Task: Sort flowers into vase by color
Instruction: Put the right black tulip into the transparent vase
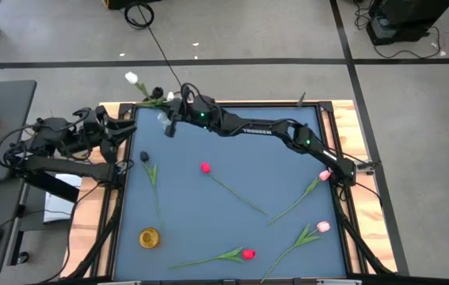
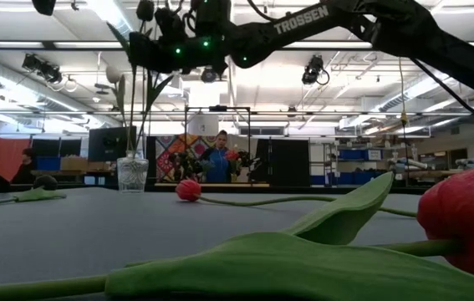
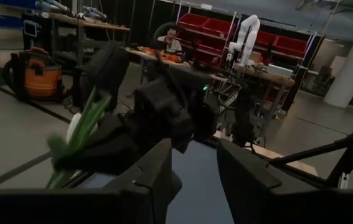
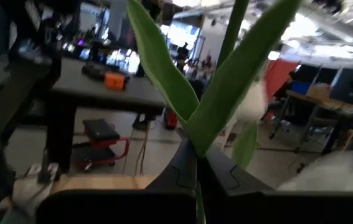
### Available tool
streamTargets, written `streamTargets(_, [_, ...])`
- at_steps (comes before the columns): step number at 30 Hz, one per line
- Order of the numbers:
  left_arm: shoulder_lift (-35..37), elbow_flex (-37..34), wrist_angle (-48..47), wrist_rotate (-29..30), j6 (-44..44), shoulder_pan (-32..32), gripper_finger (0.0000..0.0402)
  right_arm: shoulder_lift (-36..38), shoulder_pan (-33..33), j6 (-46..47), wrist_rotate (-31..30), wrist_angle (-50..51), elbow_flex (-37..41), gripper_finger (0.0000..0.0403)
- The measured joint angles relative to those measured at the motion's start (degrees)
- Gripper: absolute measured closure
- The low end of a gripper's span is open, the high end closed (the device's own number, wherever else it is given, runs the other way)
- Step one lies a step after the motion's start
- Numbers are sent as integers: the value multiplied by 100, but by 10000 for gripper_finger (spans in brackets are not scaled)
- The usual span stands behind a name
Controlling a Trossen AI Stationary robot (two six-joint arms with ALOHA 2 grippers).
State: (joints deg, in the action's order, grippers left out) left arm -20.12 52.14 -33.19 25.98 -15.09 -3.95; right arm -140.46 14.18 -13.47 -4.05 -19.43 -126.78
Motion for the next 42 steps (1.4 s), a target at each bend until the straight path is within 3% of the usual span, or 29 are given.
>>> streamTargets(15, [0,0,-18,145,2,0,267,58,163,492,82,610,-173,398])
streamTargets(42, [0,0,-4,245,17,0,267,54,173,929,242,676,-171,398])
